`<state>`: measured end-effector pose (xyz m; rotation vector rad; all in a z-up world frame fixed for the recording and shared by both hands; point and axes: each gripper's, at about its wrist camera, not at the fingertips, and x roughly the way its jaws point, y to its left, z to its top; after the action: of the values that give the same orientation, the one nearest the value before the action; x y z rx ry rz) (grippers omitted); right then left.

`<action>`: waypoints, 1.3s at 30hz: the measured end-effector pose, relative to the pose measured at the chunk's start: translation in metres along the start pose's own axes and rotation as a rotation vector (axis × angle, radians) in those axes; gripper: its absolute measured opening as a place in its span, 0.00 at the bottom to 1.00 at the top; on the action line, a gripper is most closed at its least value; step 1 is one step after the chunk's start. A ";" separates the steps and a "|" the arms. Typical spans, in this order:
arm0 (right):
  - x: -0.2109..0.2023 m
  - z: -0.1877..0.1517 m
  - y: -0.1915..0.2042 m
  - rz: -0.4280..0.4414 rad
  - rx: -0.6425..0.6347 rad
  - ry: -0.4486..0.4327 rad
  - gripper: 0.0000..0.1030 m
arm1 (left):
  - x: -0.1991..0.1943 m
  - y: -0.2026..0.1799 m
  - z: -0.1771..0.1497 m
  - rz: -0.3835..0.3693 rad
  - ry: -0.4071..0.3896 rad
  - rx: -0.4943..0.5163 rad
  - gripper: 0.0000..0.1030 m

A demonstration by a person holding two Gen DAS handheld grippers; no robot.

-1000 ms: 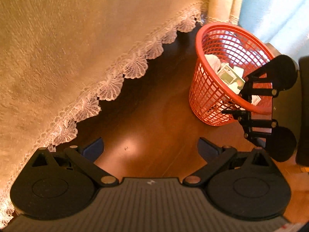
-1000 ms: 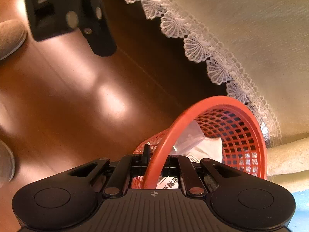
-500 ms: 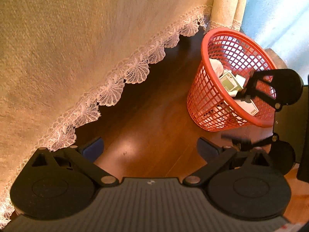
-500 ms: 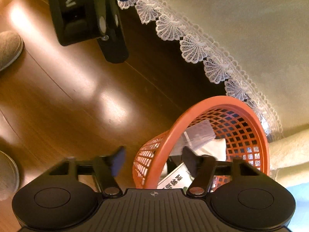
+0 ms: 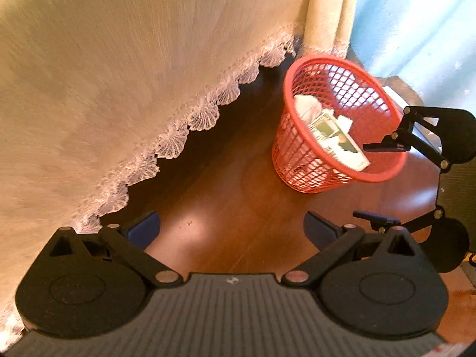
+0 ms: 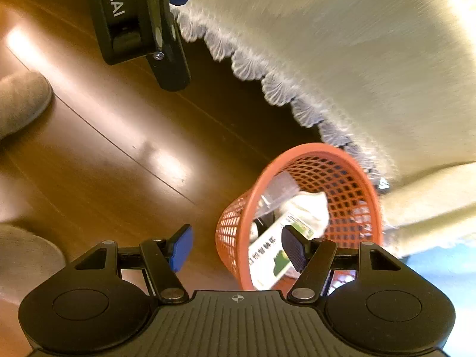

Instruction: Organize objects

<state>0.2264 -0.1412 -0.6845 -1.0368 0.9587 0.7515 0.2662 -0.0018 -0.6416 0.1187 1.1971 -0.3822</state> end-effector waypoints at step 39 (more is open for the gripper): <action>-0.544 0.096 -0.129 -0.056 1.242 -0.055 0.79 | -0.569 -0.039 0.114 0.068 -0.268 -0.047 0.99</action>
<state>0.1464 -0.1332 -0.1226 0.0526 1.0827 0.0364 0.1773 0.0578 -0.0696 0.0645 0.9341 -0.2993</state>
